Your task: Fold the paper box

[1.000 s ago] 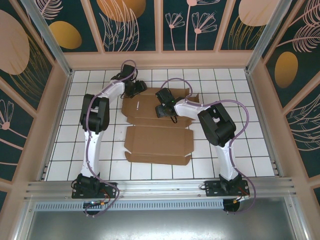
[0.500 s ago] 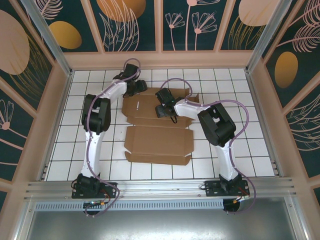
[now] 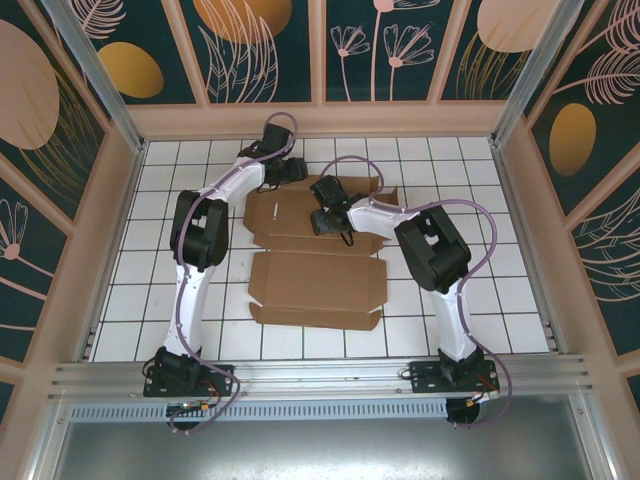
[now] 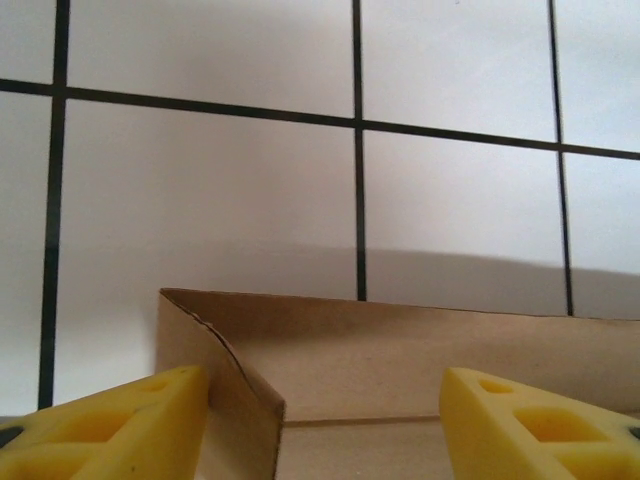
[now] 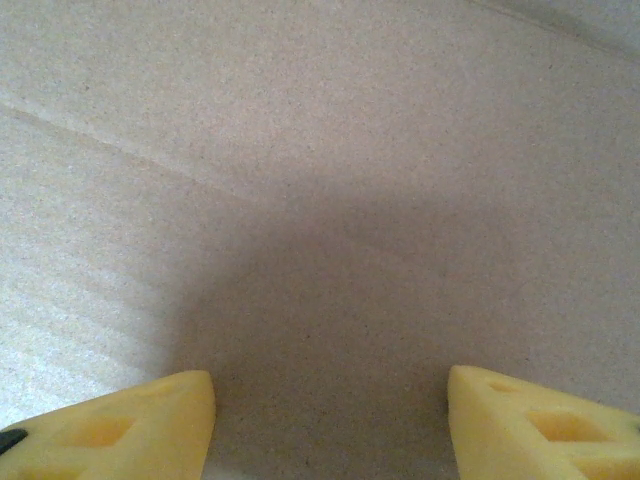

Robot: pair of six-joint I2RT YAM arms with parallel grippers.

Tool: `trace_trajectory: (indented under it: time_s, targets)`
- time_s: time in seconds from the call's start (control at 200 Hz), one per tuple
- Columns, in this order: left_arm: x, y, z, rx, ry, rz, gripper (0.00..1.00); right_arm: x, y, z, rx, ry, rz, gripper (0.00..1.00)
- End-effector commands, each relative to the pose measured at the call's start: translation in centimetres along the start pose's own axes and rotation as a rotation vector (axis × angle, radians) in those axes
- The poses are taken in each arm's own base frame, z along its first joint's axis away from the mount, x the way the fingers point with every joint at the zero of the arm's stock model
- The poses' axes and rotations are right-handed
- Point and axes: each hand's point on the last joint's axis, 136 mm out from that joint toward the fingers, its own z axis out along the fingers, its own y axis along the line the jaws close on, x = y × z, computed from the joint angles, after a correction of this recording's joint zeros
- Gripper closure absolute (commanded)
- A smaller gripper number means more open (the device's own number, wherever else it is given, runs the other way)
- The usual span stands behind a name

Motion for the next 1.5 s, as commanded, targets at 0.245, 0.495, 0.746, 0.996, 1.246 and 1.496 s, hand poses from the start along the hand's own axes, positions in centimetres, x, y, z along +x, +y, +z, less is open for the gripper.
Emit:
trace_trajectory:
  time_s: [0.245,0.495,0.746,0.996,1.246,1.496]
  targets:
    - [-4.1,0.9,-8.7,0.020,-0.173,-0.016,0.37,8.0,-0.2,3.1,-0.001,0.229,-0.064,0.38]
    - [0.0,9.2,-9.8,-0.133,-0.108,-0.050,0.38,8.2,0.2,3.2,-0.021,0.223,-0.060,0.38]
    - [4.0,9.9,-6.9,-0.008,0.022,-0.072,0.45,8.4,0.2,3.2,-0.031,0.222,-0.060,0.38]
    - [5.8,11.0,-5.2,0.088,0.103,-0.124,0.57,8.4,0.3,3.1,-0.037,0.215,-0.067,0.38]
    - [8.3,13.4,-3.7,0.066,0.167,-0.154,0.66,8.1,0.0,3.1,-0.039,0.208,-0.073,0.39]
    - [9.6,11.9,-2.9,0.258,0.202,-0.209,0.81,8.5,-0.3,3.3,-0.038,0.217,-0.076,0.40]
